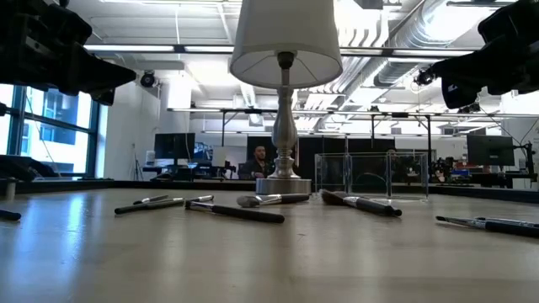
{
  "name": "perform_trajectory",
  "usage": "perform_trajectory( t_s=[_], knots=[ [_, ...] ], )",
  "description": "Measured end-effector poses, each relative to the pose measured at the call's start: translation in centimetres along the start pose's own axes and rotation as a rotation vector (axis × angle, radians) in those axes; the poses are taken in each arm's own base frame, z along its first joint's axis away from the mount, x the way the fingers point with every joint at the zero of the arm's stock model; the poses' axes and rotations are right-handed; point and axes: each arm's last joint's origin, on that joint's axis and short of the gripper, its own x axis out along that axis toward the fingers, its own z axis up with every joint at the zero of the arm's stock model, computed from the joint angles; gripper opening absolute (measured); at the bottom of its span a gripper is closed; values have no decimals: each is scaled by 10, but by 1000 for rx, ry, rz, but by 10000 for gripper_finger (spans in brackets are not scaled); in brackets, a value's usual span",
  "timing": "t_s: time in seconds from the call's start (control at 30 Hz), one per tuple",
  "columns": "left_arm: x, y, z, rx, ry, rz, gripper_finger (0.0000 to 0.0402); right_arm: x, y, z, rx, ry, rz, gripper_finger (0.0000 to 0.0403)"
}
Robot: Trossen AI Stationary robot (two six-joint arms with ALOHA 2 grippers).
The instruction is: Put items in baskets/containers
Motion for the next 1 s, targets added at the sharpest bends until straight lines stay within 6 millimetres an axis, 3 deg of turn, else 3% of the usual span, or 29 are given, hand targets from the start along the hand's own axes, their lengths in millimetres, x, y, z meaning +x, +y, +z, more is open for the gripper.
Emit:
perform_trajectory(
  t_s=[0.47, 0.8, 1.0],
  knots=[
    [0, 0, 0, 0, 0, 0, 1, 0, 0, 1, 5, -7, -1, 5],
    [0, 0, 0, 0, -1, 0, 1, 0, -1, 5, 160, -58, -34, 2],
    [0, 0, 0, 0, 0, 0, 1, 5, 6, 24, 171, -69, -29, 1]
  ],
)
